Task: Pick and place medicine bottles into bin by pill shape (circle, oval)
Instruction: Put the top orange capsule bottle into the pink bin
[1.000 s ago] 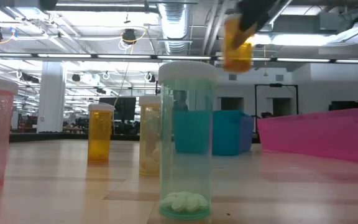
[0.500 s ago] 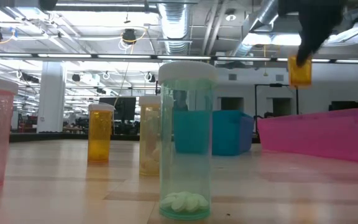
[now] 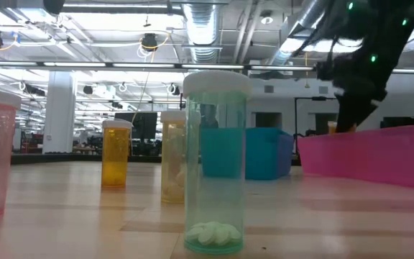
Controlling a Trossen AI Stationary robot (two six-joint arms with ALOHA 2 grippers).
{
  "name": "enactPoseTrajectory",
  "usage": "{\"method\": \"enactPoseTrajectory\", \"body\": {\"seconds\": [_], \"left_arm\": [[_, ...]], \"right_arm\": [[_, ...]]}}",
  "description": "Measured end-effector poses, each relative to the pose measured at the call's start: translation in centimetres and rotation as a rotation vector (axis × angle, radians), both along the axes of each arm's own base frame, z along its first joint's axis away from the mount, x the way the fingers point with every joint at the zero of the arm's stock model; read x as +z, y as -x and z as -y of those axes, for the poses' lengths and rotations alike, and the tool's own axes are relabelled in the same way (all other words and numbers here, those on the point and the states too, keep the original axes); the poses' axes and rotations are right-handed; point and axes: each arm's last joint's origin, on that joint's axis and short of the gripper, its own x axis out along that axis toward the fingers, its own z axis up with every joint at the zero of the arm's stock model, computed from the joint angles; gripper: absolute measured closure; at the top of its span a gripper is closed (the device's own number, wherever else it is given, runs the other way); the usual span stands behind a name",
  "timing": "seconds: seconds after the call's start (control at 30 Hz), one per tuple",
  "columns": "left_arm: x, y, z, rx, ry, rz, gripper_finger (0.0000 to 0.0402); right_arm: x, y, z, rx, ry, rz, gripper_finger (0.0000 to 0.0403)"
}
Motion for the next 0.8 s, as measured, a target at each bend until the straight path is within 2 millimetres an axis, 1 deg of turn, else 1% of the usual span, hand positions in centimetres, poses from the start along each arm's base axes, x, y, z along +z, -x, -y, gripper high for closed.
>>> {"method": "enactPoseTrajectory", "body": {"seconds": [0.13,0.37,0.53,0.63,0.8], "left_arm": [[0.0,0.0,0.0,0.005,0.000,0.000,0.0090],[0.0,0.0,0.0,0.005,0.000,-0.003,0.0090],[-0.1,0.0,0.0,0.005,0.000,-0.007,0.0090],[-0.1,0.0,0.0,0.005,0.000,-0.009,0.0090],[-0.1,0.0,0.0,0.005,0.000,-0.009,0.0090]], "right_arm": [[-1.0,-0.2,0.8,-0.008,0.009,-0.031,0.0179],[-1.8,-1.1,1.7,-0.015,0.018,-0.034,0.0177],[-2.4,-1.7,2.0,-0.025,0.005,-0.040,0.0176],[-2.9,-1.7,1.9,-0.025,-0.018,-0.062,0.0170],[-2.2,-1.9,1.9,-0.018,-0.034,-0.028,0.0143]]}}
